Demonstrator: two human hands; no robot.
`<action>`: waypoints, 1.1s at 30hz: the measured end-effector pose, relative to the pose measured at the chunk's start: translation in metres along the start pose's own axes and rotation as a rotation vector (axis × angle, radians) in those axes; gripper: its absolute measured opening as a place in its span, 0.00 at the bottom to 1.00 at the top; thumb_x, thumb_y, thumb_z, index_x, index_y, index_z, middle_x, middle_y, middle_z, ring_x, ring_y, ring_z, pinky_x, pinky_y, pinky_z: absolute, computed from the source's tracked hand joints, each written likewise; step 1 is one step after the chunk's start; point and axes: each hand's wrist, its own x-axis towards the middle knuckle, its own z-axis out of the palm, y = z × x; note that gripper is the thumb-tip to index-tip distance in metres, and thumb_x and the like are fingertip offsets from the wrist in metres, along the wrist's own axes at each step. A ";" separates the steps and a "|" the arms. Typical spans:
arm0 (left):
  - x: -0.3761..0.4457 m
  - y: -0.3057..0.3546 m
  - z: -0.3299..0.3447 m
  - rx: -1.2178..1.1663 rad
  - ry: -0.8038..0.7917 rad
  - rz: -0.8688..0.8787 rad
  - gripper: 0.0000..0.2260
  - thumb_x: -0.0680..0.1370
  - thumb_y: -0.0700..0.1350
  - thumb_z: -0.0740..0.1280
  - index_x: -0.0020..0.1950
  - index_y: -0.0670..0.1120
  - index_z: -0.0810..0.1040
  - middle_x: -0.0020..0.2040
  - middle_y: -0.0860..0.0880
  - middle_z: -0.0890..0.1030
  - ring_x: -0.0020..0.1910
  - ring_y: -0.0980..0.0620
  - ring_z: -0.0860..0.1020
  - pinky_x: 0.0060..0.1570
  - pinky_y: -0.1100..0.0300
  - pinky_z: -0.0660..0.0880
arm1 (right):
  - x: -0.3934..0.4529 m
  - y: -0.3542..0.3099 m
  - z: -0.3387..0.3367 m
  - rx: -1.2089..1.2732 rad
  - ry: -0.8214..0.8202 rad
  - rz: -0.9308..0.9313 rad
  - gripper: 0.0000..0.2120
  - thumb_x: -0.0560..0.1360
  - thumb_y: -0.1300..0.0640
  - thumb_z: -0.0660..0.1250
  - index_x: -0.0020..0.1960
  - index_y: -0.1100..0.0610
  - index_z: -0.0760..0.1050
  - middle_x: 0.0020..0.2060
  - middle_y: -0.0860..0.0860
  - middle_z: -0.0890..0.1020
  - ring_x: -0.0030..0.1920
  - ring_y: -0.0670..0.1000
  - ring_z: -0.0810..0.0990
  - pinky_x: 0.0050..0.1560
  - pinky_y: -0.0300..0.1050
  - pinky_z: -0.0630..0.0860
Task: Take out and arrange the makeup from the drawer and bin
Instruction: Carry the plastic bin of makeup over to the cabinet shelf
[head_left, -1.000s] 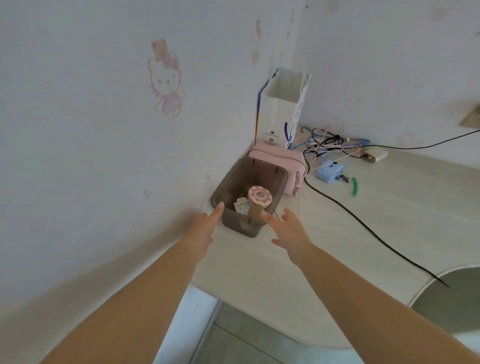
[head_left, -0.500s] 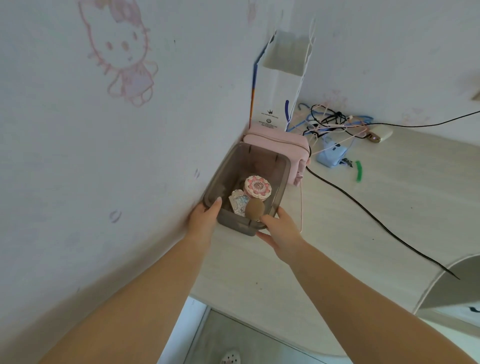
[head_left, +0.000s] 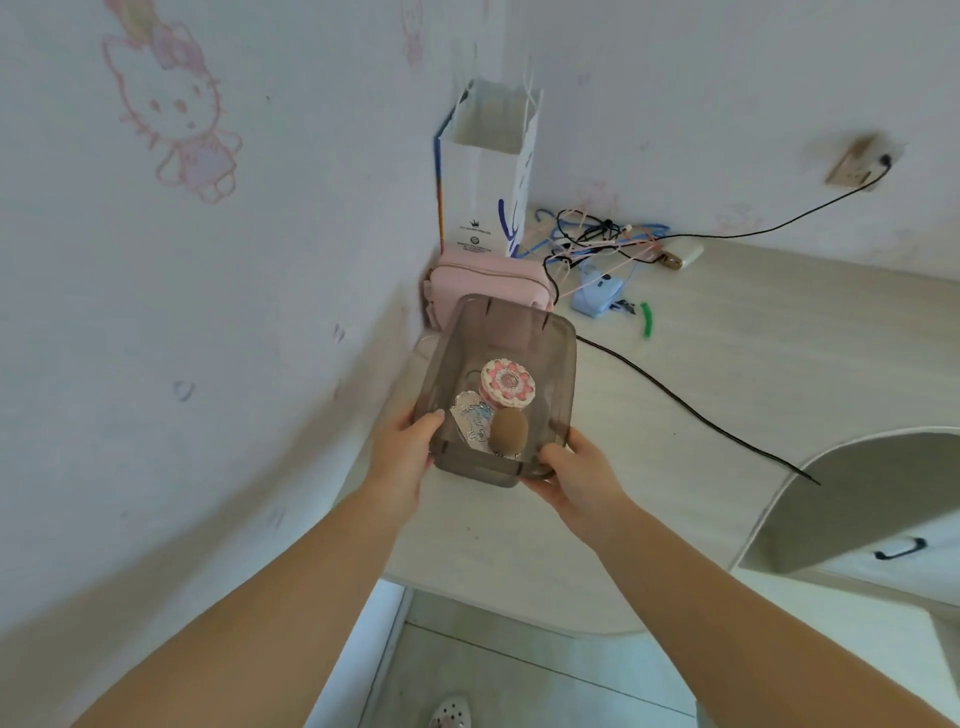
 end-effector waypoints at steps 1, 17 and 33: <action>-0.007 -0.001 0.006 -0.003 -0.015 0.009 0.10 0.78 0.38 0.62 0.54 0.49 0.79 0.45 0.51 0.83 0.43 0.54 0.79 0.49 0.57 0.75 | -0.007 -0.001 -0.010 -0.006 0.001 -0.014 0.26 0.73 0.72 0.58 0.68 0.57 0.67 0.48 0.58 0.80 0.40 0.52 0.77 0.57 0.56 0.78; -0.200 -0.012 0.172 0.108 -0.507 0.085 0.16 0.76 0.38 0.62 0.58 0.54 0.79 0.33 0.57 0.81 0.29 0.63 0.77 0.46 0.60 0.73 | -0.212 -0.031 -0.218 0.054 0.247 -0.321 0.20 0.74 0.68 0.58 0.61 0.54 0.76 0.39 0.50 0.80 0.42 0.50 0.78 0.55 0.56 0.79; -0.409 -0.055 0.312 0.131 -1.214 -0.007 0.12 0.77 0.39 0.63 0.47 0.54 0.84 0.44 0.49 0.84 0.47 0.49 0.79 0.52 0.49 0.77 | -0.464 0.029 -0.346 0.342 0.788 -0.688 0.20 0.75 0.67 0.56 0.56 0.49 0.79 0.40 0.51 0.78 0.43 0.49 0.73 0.57 0.54 0.74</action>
